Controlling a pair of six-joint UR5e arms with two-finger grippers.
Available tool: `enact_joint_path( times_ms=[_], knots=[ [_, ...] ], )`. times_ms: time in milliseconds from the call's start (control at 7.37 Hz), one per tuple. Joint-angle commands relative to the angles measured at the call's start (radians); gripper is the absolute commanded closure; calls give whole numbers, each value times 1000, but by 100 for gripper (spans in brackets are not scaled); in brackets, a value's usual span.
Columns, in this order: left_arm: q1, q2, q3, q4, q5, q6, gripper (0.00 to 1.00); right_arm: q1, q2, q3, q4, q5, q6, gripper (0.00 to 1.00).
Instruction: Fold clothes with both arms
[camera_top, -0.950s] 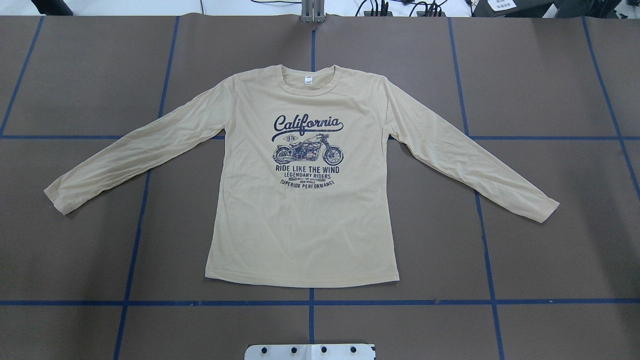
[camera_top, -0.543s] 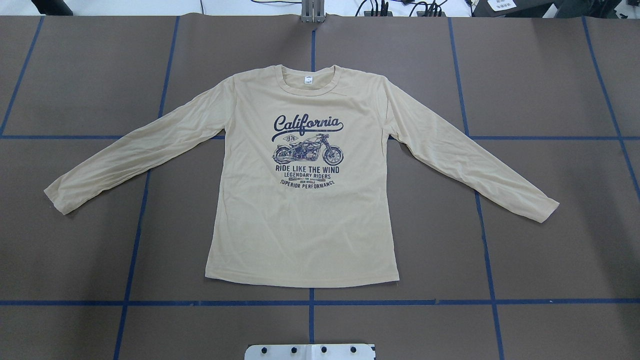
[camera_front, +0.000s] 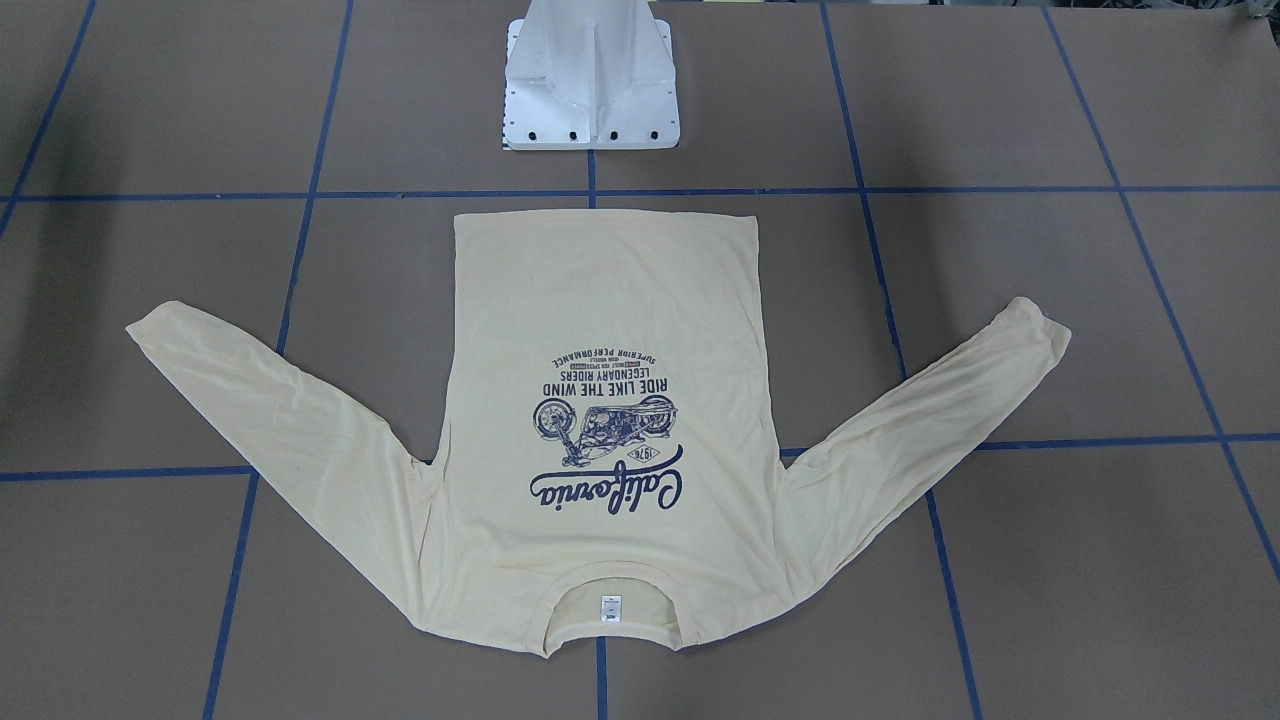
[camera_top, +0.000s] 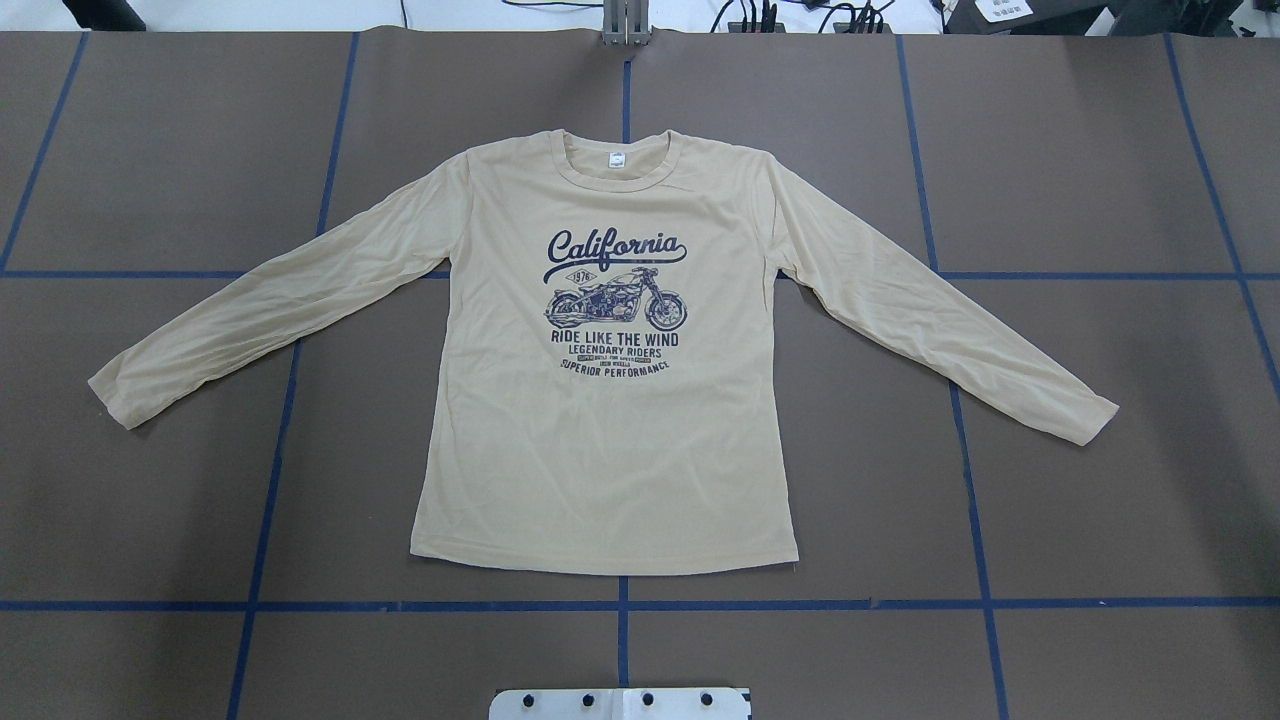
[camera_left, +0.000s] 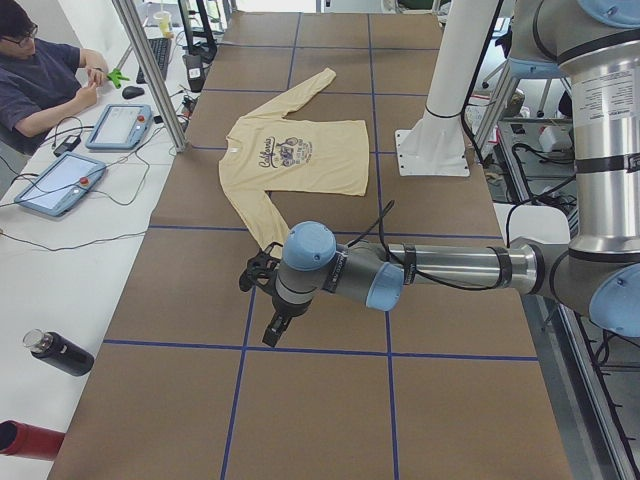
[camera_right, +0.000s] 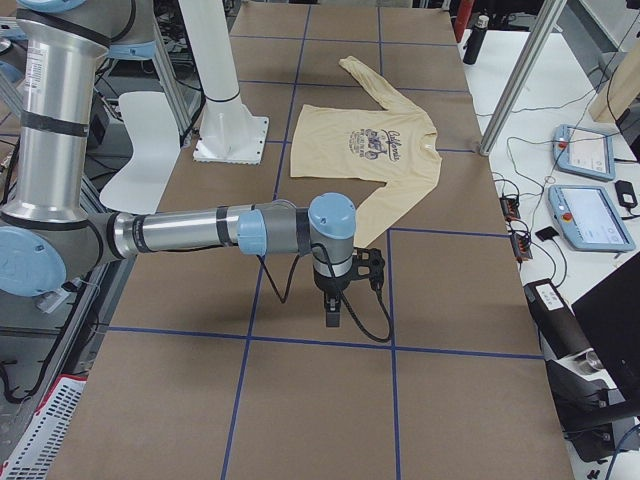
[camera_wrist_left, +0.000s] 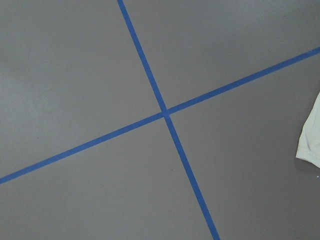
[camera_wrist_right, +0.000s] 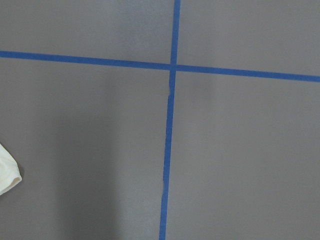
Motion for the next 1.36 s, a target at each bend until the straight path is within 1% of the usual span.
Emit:
enact_joint_path(
  times_ms=[0,136,271,407,543,678,814,950,1085,1221],
  knots=[
    [2,-10,-18,-5,16,32,0,-1,-1,3,144,5,3,0],
    [0,-45,-21,-49,70,52,0,-1,9,6,218,0,6,0],
    [0,-46,-32,-87,137,53,0,-1,15,4,333,-3,5,0],
    [0,-53,-38,-135,153,50,0,-1,21,-6,407,-2,9,0],
    [2,-104,-12,-252,158,40,0,-3,51,-19,417,12,23,0],
    [2,-133,-8,-296,152,3,0,-1,49,-29,424,24,66,0],
    [2,-135,-15,-310,144,-40,0,-3,56,-25,429,64,80,0],
    [2,-133,-20,-350,142,-63,0,-4,56,-20,437,83,89,0],
    [2,-126,-18,-379,129,-113,0,-36,58,-1,454,89,200,0],
    [2,-123,-12,-379,72,-120,0,-93,67,18,513,106,421,0]
  ],
)
